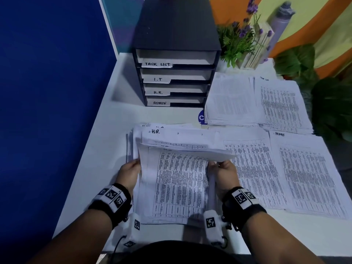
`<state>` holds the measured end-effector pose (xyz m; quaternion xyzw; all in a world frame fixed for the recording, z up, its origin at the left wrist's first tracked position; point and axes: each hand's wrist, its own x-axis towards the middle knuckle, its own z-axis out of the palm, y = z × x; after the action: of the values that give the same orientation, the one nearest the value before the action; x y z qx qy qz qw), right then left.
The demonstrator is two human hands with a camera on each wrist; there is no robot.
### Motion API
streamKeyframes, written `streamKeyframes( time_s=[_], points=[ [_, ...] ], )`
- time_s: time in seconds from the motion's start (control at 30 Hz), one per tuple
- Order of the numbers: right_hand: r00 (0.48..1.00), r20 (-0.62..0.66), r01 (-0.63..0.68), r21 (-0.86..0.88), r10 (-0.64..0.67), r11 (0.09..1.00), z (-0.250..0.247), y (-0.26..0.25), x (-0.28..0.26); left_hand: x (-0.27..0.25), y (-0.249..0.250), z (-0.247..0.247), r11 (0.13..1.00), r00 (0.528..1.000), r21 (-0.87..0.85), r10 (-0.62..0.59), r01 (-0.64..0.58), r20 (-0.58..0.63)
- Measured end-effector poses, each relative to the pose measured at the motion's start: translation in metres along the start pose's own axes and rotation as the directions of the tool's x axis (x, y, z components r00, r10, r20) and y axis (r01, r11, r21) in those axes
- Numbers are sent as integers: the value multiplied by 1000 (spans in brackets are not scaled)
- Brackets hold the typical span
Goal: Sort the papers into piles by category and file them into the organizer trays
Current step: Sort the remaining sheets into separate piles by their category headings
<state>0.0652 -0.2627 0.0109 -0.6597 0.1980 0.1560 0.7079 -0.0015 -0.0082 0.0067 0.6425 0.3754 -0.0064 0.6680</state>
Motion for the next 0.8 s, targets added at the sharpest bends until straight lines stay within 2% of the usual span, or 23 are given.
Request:
streamKeyframes(
  time_s=[0.17,0.37,0.5,0.57,0.63,0.73,0.8],
  points=[
    [999,37,-3,13,2,1000,-2,-3,0,-1,-1,-2,990,996,139,48,-38,-70],
    [998,-55,20,-62,-23,998,-5,8,3,3,-7,-6,996,994,79,49,-42,-94],
    [996,-48,67,-115,-73,991,2,10,3,-8,-2,3,974,996,224,38,-20,-77],
    [991,4,131,-136,-132,982,7,3,0,-17,8,8,947,992,308,114,-90,-59],
    [986,83,158,-148,-147,976,8,-8,-1,-24,22,11,935,974,282,227,-215,-11],
    [981,154,126,-65,-115,990,6,-34,-2,-32,56,13,885,918,252,393,-391,46],
    [967,188,184,-46,-173,982,6,-56,-8,-38,76,14,860,880,190,469,-474,74]
  ],
)
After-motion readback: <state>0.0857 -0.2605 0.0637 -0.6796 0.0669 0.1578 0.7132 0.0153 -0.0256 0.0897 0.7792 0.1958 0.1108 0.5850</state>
